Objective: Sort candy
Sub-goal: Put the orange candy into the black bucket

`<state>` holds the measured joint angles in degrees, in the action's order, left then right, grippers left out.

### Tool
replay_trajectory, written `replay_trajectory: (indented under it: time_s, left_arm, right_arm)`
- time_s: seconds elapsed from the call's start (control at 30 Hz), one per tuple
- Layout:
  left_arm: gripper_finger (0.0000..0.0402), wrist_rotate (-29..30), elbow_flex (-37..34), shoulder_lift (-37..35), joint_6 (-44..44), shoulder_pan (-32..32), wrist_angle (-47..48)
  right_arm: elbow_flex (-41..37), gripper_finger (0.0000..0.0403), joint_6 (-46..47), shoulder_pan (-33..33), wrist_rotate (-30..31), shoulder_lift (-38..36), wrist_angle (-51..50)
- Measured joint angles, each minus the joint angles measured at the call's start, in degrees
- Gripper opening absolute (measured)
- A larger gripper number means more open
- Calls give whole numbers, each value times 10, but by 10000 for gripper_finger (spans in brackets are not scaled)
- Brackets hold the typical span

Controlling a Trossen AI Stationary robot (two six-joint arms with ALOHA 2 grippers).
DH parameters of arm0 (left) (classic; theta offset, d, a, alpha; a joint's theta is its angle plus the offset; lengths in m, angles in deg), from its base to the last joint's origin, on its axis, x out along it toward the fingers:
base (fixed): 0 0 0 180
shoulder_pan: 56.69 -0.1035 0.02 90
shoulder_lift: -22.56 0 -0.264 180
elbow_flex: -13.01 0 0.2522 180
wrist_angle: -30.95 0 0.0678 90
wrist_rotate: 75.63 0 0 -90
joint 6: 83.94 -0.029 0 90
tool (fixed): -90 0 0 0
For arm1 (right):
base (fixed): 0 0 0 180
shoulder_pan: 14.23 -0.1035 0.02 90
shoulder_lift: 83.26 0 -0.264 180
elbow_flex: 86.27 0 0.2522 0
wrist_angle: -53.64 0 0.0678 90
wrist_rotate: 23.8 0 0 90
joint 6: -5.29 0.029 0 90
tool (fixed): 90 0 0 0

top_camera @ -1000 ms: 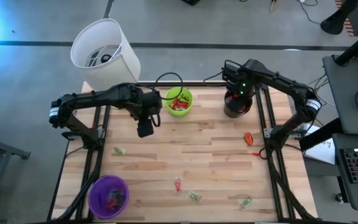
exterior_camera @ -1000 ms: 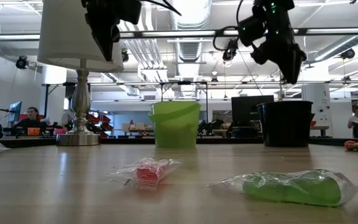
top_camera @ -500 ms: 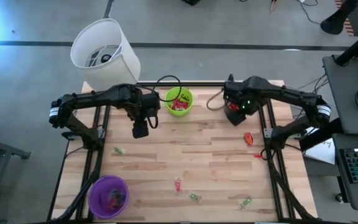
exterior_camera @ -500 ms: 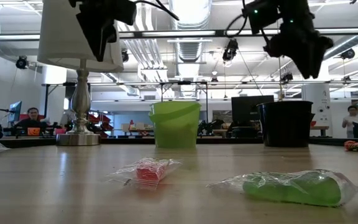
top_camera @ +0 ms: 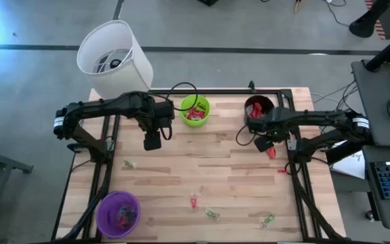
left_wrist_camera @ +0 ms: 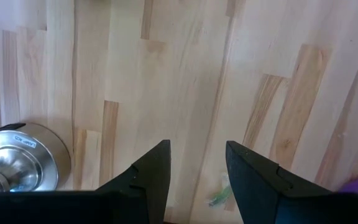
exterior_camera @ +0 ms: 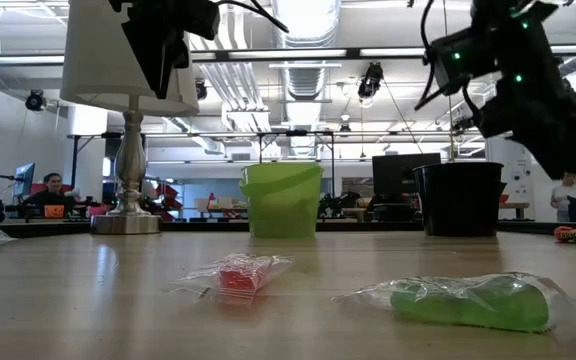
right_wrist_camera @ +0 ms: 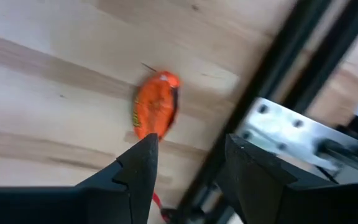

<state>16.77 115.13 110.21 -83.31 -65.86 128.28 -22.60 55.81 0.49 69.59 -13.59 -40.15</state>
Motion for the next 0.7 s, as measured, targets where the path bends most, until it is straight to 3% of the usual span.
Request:
replay_trajectory:
  time_s: [0.7]
  left_arm:
    - [137, 0, 0, 0, 21, 0, 0]
  right_arm:
    - [-170, 180, 7, 0, -64, -2, 210]
